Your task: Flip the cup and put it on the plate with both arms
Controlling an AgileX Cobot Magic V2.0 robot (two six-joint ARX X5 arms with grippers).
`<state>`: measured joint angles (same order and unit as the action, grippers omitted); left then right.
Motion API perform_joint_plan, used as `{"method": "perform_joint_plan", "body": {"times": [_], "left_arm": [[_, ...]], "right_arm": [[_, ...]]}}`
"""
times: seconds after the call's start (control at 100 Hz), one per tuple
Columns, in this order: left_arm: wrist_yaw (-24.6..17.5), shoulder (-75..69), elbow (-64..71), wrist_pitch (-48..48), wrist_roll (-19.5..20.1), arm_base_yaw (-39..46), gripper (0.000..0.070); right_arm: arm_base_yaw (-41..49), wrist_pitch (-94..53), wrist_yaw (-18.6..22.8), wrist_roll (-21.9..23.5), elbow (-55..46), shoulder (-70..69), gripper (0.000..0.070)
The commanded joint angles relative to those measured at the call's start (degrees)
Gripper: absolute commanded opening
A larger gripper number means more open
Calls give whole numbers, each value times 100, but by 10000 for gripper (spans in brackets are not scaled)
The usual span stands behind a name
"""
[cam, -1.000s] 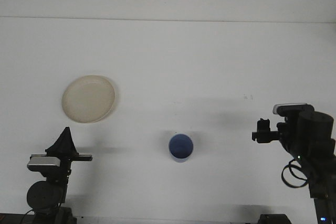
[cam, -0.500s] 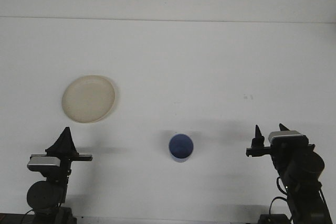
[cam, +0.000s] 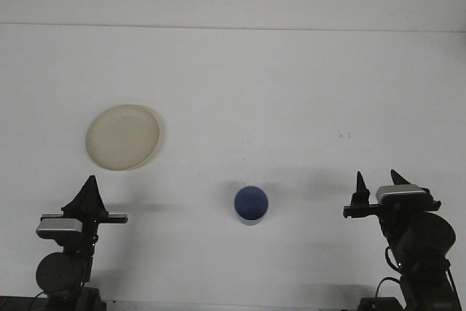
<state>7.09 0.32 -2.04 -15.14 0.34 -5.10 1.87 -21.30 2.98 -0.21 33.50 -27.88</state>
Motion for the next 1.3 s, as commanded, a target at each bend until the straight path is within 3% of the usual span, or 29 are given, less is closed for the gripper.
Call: {"method": "perform_joint_plan", "body": {"times": [0.0, 0.23, 0.72, 0.83, 1.03, 1.1, 1.23, 1.29], "left_arm": [[-24, -2, -133, 57, 7, -4, 12], [-22, 531, -1681, 1976, -181, -4, 12], [-70, 4188, -6087, 6618, -144, -70, 12], [-114, 4723, -6509, 7104, -142, -120, 12], [-114, 5082, -6564, 7136, -157, -125, 21], [-114, 5134, -6564, 7145, -258, -125, 119], [-114, 5136, -6564, 7147, -275, -125, 474], [-114, 5136, -6564, 7165, -275, -125, 524]], "right_arm": [[9, 66, -2, 17, 66, -20, 490], [9, 66, -2, 20, 66, -20, 490], [9, 68, -2, 20, 66, -20, 490], [9, 68, -2, 20, 66, -20, 490], [9, 68, -2, 22, 66, -20, 490], [9, 66, -2, 22, 66, -20, 490], [9, 68, -2, 26, 66, -20, 490], [9, 68, -2, 31, 66, -20, 490]]}}
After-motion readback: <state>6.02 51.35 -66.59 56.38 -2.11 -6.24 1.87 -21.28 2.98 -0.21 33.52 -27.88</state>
